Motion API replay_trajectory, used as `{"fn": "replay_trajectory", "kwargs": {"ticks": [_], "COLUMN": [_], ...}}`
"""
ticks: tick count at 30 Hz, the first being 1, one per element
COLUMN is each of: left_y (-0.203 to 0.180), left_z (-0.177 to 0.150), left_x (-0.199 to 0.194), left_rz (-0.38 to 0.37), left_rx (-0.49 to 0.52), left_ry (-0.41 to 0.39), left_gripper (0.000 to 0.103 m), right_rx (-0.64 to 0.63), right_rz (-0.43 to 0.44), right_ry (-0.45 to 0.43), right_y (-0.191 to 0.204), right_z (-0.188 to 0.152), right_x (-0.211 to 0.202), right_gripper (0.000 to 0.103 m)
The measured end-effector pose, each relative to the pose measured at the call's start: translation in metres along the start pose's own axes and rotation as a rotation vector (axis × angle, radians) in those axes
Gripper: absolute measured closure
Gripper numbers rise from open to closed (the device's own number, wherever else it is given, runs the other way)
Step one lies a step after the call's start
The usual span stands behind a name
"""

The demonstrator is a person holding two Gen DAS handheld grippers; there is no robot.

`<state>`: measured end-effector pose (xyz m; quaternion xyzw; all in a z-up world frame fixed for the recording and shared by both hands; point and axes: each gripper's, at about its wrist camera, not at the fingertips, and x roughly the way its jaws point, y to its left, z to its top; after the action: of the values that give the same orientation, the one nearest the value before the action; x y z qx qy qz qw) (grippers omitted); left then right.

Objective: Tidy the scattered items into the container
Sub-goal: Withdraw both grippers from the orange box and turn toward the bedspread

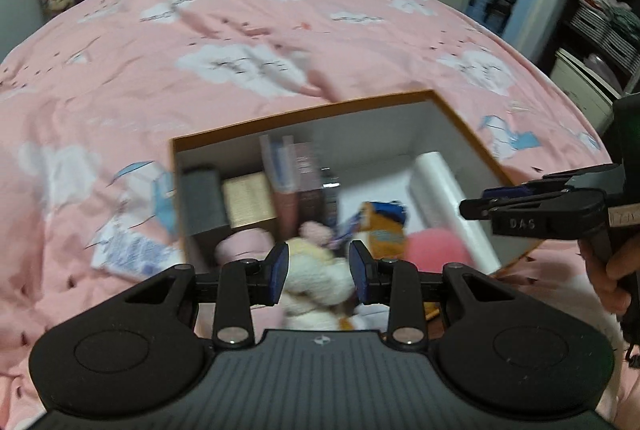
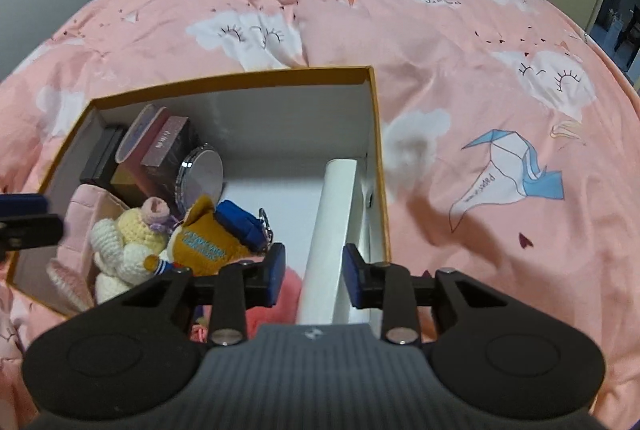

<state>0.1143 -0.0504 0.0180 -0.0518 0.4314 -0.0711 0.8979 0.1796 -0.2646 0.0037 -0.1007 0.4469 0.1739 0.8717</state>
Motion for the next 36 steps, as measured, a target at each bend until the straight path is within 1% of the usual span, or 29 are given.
{"fn": "replay_trajectory", "kwargs": {"ticks": [3,6,8,12,13,16,18,19,20,23,28,32,34,36], "left_y": [0.017,0.029,0.036,0.047,0.049,0.056,0.059,0.061,0.063,0.068,0.074,0.081,0.085,0.091], "left_z": [-0.005,-0.01,-0.012,-0.015,-0.015,-0.015,-0.016,-0.016,-0.016,-0.018,-0.021,-0.021,-0.02,-0.019], "left_x": [-0.003,-0.008,-0.011,-0.016,-0.017,-0.019,-0.02,-0.021,-0.021,-0.02,-0.025,-0.036,-0.041,-0.048], "left_rz": [-0.005,-0.009,-0.01,-0.022,-0.027,-0.041,-0.043,-0.043,-0.042,-0.033,-0.013,0.001,0.011,0.025], "left_rx": [-0.037,-0.061,-0.074,-0.107,-0.114,-0.134,-0.143,-0.147,-0.15,-0.154,-0.136,-0.122,-0.114,-0.103], "left_ry": [0.007,0.002,-0.004,-0.012,-0.015,-0.026,-0.029,-0.03,-0.029,-0.017,-0.013,-0.013,-0.01,-0.009], "left_gripper": [0.065,0.065,0.065,0.065,0.065,0.065,0.065,0.065,0.065,0.065,0.065,0.065,0.065,0.065], "right_rx": [-0.058,-0.146,-0.231,-0.412,-0.46,-0.59,-0.682,-0.731,-0.771,-0.792,-0.763,-0.706,-0.685,-0.656], "right_rz": [-0.017,-0.096,-0.135,-0.193,-0.211,-0.219,-0.246,-0.261,-0.267,-0.263,-0.262,-0.232,-0.223,-0.21], "right_ry": [0.026,0.061,0.09,0.14,0.164,0.221,0.258,0.274,0.291,0.327,0.32,0.268,0.215,0.153], "right_y": [0.014,0.027,0.036,0.05,0.052,0.054,0.057,0.059,0.06,0.061,0.056,0.064,0.067,0.071], "right_z": [0.006,0.012,0.014,0.013,0.012,0.008,0.005,0.002,0.0,0.001,0.001,0.007,0.007,0.008], "right_x": [0.012,0.027,0.035,0.043,0.046,0.052,0.053,0.054,0.053,0.052,0.047,0.028,0.012,-0.003], "right_gripper": [0.069,0.071,0.071,0.066,0.067,0.061,0.064,0.07,0.071,0.071,0.071,0.068,0.058,0.057]}}
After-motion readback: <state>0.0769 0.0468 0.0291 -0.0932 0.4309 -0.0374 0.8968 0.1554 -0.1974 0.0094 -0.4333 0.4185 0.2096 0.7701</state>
